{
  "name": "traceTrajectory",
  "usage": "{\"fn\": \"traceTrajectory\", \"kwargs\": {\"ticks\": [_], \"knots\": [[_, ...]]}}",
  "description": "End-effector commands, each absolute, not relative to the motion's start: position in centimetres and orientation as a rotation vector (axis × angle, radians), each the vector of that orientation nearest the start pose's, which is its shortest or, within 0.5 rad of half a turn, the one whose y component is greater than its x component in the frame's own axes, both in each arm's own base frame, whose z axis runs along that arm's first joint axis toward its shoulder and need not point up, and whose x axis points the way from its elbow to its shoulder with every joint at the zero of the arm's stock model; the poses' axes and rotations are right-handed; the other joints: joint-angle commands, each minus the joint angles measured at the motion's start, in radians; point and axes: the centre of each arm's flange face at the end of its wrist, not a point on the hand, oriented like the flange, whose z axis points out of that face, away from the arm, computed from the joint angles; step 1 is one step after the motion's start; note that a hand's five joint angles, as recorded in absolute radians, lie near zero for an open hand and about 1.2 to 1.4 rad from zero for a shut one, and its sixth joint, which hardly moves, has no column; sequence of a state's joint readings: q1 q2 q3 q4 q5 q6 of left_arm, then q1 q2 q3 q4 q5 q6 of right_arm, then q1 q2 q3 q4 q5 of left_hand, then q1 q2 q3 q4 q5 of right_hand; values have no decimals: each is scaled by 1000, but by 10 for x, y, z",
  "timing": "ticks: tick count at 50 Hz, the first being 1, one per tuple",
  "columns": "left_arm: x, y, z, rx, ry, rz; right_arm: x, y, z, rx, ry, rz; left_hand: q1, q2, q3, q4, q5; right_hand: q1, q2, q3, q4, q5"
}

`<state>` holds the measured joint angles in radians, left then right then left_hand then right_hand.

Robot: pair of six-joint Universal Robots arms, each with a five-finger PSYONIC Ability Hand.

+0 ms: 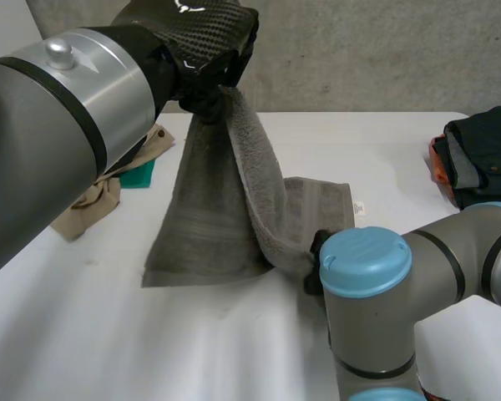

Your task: Fold the laundry.

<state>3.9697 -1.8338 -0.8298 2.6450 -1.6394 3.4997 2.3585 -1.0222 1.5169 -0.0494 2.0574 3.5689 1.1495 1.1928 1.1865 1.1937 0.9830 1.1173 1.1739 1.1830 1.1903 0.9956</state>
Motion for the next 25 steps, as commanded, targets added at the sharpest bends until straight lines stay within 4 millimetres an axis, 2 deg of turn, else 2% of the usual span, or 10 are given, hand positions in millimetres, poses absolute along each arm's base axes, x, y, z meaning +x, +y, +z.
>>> {"fn": "traceTrajectory", "kwargs": {"ticks": [1,4,5,8,9,13,17,20,23,25], "knots": [[-309,-193,380,1123,2156,-2221,277,-220,194,-37,2388,-1773,247,203,210,203,239,279,222,213,206,226],[-297,-212,365,1100,2178,-2117,264,-239,229,-245,2306,-1855,247,203,210,203,239,279,222,213,206,226],[-291,-220,356,1106,2187,-2064,259,-246,241,-421,2271,-1875,247,203,210,203,239,279,222,213,206,226],[-287,-235,336,1162,2211,-1965,248,-258,260,-681,2207,-1917,247,203,210,203,239,279,222,213,206,226],[-287,-242,320,1210,2238,-1903,242,-266,269,-838,2174,-1928,247,203,210,203,239,279,222,213,206,226],[-293,-258,276,1367,2370,-1759,243,-267,273,-1126,2130,-1832,247,203,210,203,239,279,222,213,206,226],[-306,-268,239,1519,2493,-1676,250,-279,258,-1234,2135,-1758,247,203,210,203,239,279,222,213,206,226],[-314,-285,227,1511,2497,-1689,259,-302,248,-1280,2111,-1810,247,203,210,203,239,279,222,213,206,226],[-319,-307,233,1427,2428,-1788,266,-328,249,-1288,2048,-1944,247,203,210,203,239,279,222,213,206,226],[-322,-331,249,1287,2342,-1919,274,-356,258,-1258,1938,-2141,247,203,210,203,239,279,222,213,206,226]]}}
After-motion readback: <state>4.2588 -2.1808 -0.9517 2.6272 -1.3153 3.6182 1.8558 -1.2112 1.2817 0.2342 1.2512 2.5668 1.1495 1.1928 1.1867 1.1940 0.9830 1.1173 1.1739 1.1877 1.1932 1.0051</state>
